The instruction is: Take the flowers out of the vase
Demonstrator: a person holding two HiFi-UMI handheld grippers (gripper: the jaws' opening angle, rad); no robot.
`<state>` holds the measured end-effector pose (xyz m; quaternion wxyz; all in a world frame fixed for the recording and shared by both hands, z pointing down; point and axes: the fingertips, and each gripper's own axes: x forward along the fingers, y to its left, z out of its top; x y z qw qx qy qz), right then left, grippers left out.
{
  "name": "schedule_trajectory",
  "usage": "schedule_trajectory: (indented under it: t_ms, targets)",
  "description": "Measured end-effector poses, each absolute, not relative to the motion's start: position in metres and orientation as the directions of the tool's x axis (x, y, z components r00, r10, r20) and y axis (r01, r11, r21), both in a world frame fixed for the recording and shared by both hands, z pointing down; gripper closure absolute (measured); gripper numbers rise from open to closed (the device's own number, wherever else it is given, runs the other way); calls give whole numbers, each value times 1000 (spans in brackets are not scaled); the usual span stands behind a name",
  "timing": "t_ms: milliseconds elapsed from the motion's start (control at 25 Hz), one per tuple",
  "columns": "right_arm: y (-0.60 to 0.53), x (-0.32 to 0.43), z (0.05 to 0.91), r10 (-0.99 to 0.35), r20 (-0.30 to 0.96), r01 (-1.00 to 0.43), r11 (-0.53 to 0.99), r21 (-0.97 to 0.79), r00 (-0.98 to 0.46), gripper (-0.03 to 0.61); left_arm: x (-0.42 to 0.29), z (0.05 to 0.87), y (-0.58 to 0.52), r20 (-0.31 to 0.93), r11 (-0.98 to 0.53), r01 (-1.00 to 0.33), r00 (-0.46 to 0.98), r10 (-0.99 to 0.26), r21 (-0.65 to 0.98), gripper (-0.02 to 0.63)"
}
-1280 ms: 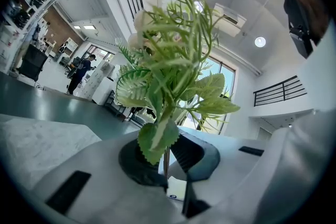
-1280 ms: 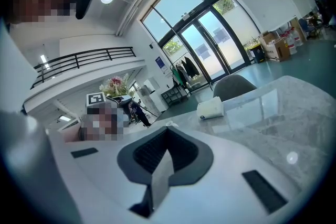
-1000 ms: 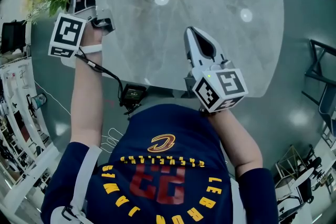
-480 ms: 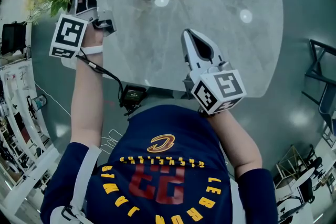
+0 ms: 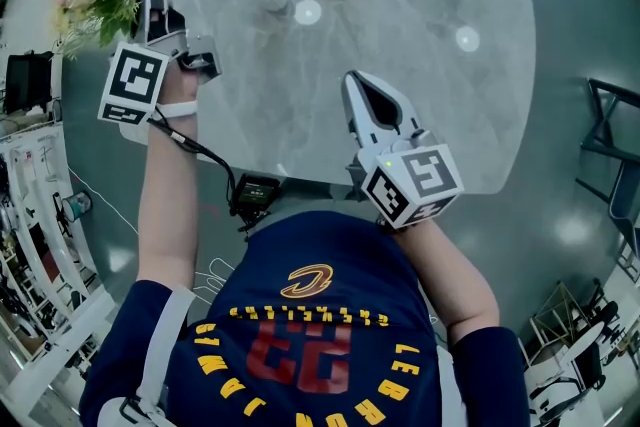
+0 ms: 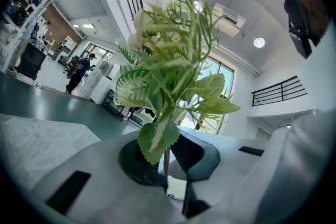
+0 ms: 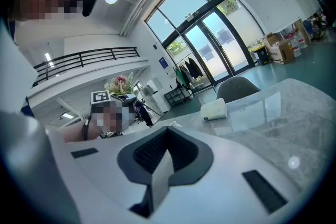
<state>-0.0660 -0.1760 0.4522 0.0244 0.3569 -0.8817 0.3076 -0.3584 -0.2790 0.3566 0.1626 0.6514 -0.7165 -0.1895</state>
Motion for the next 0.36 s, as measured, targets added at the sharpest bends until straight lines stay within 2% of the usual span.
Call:
schedule_trajectory:
  t_ms: [360]
  targets:
    - [-178,-62,462,-615,281,-655,547,-521,-737,575,-355,370,-283,-5,82,-867,-97,-995,492,581]
